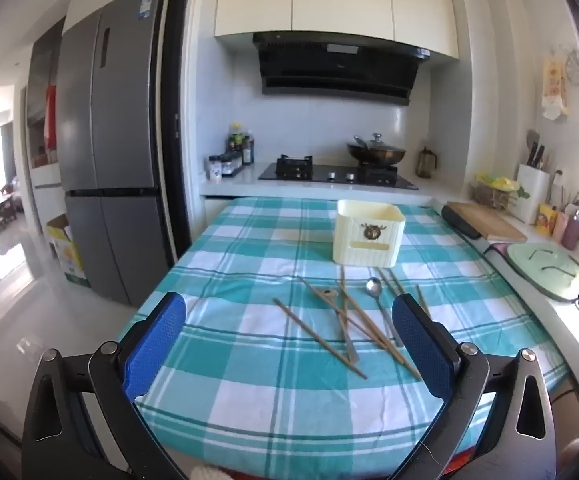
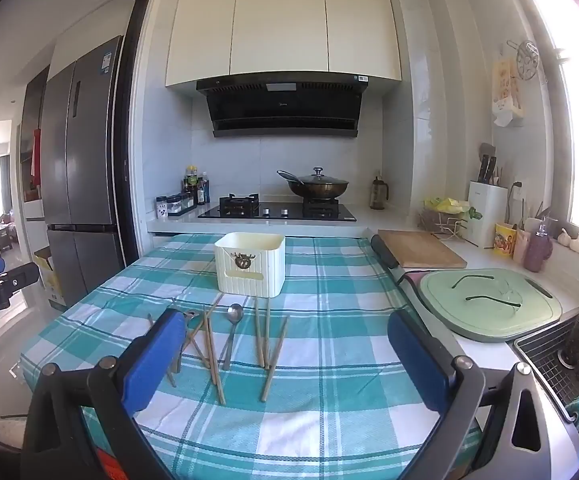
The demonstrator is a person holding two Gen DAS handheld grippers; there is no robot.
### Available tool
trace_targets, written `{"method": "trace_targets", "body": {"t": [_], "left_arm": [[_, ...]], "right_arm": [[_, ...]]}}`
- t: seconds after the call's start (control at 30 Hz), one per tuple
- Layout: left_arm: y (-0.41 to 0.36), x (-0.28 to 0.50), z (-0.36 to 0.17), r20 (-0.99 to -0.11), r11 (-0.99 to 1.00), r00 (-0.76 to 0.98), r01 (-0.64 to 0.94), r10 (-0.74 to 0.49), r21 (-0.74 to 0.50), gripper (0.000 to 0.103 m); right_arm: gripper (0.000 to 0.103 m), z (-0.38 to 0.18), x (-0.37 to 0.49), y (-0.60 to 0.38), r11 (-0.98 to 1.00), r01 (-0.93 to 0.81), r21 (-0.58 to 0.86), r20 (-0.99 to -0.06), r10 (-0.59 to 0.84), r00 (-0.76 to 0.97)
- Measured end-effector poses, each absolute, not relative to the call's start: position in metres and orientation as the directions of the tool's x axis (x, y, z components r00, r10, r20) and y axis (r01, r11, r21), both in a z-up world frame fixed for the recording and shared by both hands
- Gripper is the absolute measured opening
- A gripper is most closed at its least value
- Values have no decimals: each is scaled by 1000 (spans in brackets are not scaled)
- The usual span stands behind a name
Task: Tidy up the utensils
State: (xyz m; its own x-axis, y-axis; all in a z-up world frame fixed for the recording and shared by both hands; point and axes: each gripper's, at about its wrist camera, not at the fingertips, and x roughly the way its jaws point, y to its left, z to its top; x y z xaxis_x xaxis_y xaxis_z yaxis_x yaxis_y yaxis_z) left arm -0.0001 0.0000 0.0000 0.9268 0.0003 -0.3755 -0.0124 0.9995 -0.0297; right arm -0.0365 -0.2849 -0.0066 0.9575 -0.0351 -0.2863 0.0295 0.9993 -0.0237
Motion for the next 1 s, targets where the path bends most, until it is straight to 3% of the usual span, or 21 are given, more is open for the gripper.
{"method": "trace_targets", "body": {"t": [1.0], "left_arm": [[-4, 0, -2, -411, 1000, 911, -1, -10, -28, 103]], "right_arm": [[103, -6, -36, -284, 999, 32, -4, -285, -32, 958]]}}
